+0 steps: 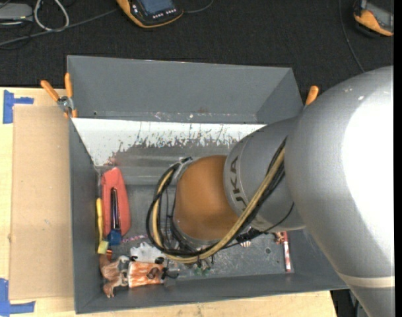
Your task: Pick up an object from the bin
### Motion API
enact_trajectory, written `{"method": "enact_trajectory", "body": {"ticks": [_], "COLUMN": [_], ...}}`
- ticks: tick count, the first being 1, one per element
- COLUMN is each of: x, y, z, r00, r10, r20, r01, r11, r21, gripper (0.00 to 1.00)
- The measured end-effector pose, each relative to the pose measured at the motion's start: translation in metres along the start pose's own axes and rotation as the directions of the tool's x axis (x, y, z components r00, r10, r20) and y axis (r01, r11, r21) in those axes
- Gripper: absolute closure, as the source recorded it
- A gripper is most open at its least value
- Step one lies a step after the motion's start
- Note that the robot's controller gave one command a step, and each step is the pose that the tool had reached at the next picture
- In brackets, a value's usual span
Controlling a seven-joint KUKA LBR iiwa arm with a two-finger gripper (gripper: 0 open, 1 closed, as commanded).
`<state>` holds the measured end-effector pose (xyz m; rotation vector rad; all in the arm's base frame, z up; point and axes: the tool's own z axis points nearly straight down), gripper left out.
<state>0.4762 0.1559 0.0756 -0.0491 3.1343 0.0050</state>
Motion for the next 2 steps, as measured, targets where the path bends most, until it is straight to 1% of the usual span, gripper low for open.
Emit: {"method": "enact_trajectory", "body": {"ticks": [1,2], "x": [0.004,-0.008], "y": [0.002,-0.022], "z": [-0.07,-0.121], "r00": [1.0,1.0], "r10": [-0.01,0.017], "r20": [-0.007,-0.004], "r01": [0.01,-0.017], "r11": [1.0,1.0], "r21": [0.002,0.003], "gripper": [1.0,1.0]}}
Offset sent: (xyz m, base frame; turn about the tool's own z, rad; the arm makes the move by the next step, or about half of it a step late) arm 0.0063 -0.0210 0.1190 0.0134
